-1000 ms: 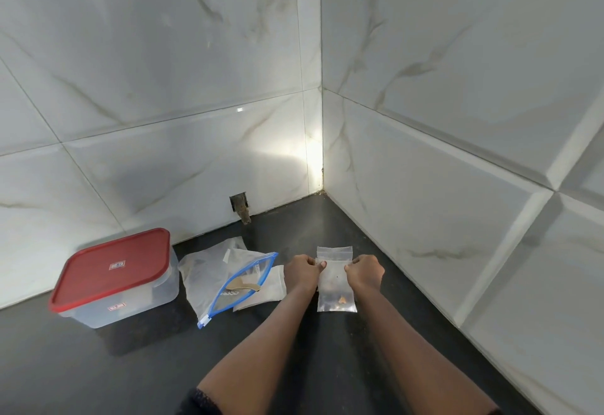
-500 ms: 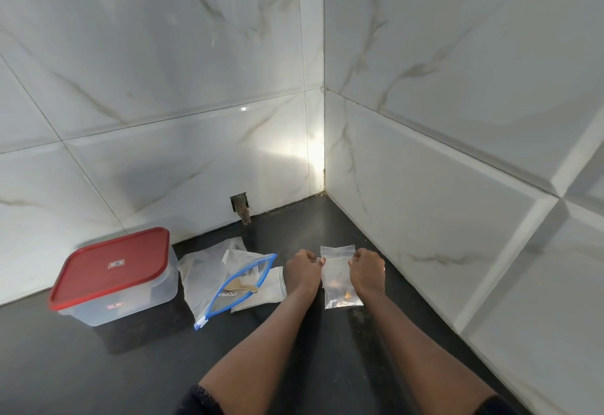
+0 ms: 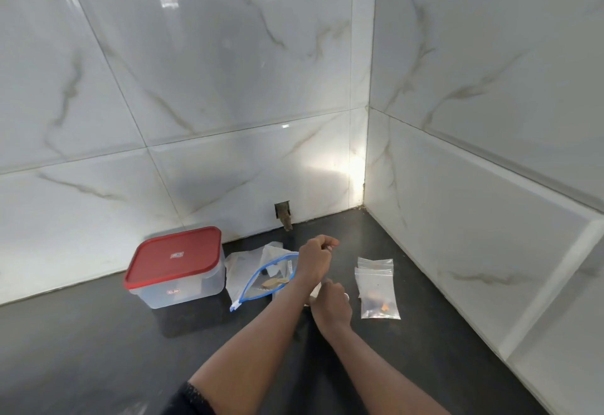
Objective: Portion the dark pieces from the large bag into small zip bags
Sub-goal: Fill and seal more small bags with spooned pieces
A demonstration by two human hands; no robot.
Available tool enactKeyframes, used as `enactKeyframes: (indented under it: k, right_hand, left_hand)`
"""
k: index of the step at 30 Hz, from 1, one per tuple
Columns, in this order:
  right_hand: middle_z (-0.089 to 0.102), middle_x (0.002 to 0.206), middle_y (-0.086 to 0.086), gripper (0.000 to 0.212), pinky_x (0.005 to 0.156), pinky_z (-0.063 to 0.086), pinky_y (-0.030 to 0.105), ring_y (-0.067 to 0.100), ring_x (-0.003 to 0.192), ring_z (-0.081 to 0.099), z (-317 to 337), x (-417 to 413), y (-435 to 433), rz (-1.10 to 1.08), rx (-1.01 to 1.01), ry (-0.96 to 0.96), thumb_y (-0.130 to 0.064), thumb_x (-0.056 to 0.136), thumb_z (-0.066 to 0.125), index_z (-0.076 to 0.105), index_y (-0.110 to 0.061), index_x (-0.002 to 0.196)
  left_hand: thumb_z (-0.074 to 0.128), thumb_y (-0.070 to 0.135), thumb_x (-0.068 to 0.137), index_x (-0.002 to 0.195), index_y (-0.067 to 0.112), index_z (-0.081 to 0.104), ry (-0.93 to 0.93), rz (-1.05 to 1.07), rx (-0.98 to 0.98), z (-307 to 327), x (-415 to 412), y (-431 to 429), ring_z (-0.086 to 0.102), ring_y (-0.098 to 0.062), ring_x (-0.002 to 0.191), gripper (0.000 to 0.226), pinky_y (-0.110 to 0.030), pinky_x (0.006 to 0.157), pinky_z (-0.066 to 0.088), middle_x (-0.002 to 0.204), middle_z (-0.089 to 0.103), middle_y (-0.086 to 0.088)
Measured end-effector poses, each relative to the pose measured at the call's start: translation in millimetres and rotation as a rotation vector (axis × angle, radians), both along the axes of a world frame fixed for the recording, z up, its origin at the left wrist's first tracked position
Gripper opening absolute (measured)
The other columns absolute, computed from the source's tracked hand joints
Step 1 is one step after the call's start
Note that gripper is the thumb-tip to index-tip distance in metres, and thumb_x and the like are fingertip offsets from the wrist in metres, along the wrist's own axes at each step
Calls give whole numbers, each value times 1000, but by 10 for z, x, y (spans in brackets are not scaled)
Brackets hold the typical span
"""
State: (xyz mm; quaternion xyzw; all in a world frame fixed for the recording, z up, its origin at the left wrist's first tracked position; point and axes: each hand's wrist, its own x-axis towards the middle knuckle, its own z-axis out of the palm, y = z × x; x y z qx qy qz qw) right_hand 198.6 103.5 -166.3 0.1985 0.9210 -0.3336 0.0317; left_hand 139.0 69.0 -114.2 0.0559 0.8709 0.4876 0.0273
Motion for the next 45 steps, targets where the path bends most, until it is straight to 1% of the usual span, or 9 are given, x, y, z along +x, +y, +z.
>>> enactKeyframes:
  k: [7,12,14,18,23,28,32,35,45]
  right_hand:
    - [63,115,9,19,83,50,33,26,107,61,0,-74,37,-167,-75,0,-16,93,55,61,-9,109]
    - [66,109,7,21,71,42,26,24,101,62,90,-111,165,-196,-168,31,-20,89,63,65,-10,107]
    - [67,99,10,6,67,37,25,25,89,60,199,-124,214,-226,-260,86,-15,87,63,65,-10,89]
    - [52,64,2,34,50,29,21,20,72,49,426,-87,337,-237,-313,312,-7,88,55,44,-15,58]
    - [59,71,4,19,50,39,7,17,67,51,677,39,399,-169,-303,462,5,84,53,55,-10,73]
    - [69,83,6,25,60,45,3,16,77,63,779,156,412,-111,-466,533,11,79,52,53,-13,70]
    - [67,76,8,20,77,54,38,22,75,63,826,209,388,-47,-655,503,-7,86,58,57,-12,68]
    - [64,74,12,17,82,55,47,26,75,63,863,220,356,-98,-832,468,-15,84,65,60,-10,69]
    - [60,69,10,22,52,53,26,20,63,62,1104,233,374,34,-745,199,7,75,72,57,-8,71]
  left_hand:
    - [44,2,93,109,11,65,-99,32,67,-104,20,-173,56,-15,106,27,-24,93,42,114,65,-4]
    - [46,7,95,115,11,60,-149,-2,49,-136,54,-109,52,-12,100,25,-21,86,40,116,61,-3]
    - [50,11,94,117,10,57,-160,4,30,-131,77,-71,53,-13,96,25,-22,83,43,115,60,-5]
    - [54,21,93,108,16,50,-185,95,116,-96,131,-25,58,-18,98,17,-33,91,51,109,58,-5]
    - [56,29,93,107,11,41,-302,192,390,50,184,41,63,-21,86,27,-31,75,56,101,61,-13]
    - [51,28,96,95,0,62,-385,155,625,133,206,-29,51,-13,56,30,-23,56,46,66,56,-6]
    - [50,28,97,90,3,63,-334,73,675,164,296,-151,47,-10,56,29,-22,59,45,61,51,-2]
    - [50,25,97,82,7,59,-313,32,689,178,372,-234,42,-8,54,26,-19,55,42,60,47,-1]
    - [53,11,92,76,7,58,-235,-55,519,310,545,-577,43,-10,53,17,-17,51,40,63,51,-3]
